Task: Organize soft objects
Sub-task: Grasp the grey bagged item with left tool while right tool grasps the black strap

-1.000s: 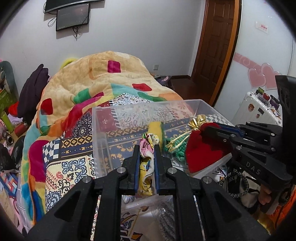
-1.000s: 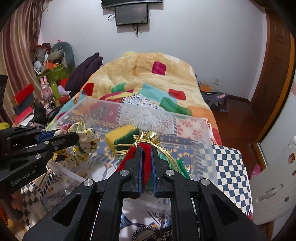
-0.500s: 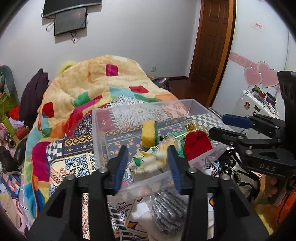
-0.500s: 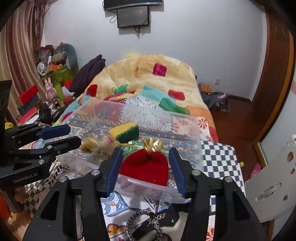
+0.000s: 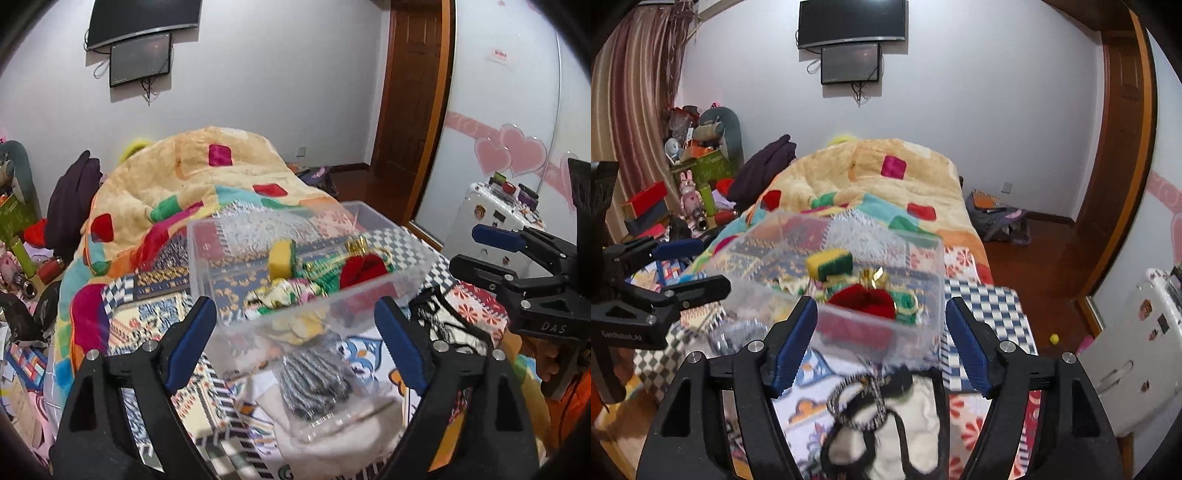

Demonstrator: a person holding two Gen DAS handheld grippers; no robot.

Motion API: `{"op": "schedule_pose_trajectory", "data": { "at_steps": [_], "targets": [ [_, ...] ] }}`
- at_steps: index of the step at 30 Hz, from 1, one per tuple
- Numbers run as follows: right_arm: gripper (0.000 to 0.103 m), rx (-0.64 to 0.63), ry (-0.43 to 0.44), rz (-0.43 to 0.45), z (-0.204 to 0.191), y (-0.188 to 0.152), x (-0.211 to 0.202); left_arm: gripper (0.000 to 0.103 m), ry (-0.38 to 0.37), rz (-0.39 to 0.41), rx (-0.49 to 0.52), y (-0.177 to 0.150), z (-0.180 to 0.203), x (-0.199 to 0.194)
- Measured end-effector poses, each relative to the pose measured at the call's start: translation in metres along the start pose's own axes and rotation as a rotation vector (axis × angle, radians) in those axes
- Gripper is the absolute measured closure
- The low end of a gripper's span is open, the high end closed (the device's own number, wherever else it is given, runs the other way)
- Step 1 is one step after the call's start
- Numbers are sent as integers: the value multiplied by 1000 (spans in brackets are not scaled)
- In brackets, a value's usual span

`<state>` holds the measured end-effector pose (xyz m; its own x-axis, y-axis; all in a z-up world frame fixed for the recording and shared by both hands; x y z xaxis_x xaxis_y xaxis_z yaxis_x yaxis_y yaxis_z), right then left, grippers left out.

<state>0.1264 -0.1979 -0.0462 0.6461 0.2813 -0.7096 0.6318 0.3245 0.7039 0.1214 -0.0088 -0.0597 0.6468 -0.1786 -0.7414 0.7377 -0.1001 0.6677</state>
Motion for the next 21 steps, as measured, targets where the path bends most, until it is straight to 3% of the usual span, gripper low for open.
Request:
{"op": "schedule_pose_trajectory", "data": {
  "at_steps": [7, 14, 21],
  "targets": [
    [37, 39, 47, -114, 2, -35, 20, 15, 0, -101, -23, -20, 3, 30],
    [67, 63, 74, -201, 4, -52, 38, 15, -8, -138, -46, -33, 0, 44],
    [84, 84, 79, -235, 11, -53, 47, 34, -53, -162, -42, -40, 3, 48]
  ]
}}
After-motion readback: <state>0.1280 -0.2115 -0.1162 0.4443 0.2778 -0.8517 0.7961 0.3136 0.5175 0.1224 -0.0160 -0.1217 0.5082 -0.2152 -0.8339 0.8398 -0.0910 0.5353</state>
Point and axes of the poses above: each gripper's, at about its wrist camera, not at the fingertips, and x roughly the way its jaws point, z to its right, y to its top, the point moved 1 cm from there along x, roughly the way its jaws point, and after that the axes turned 9 degrees about -z, right-handed, at the moved point
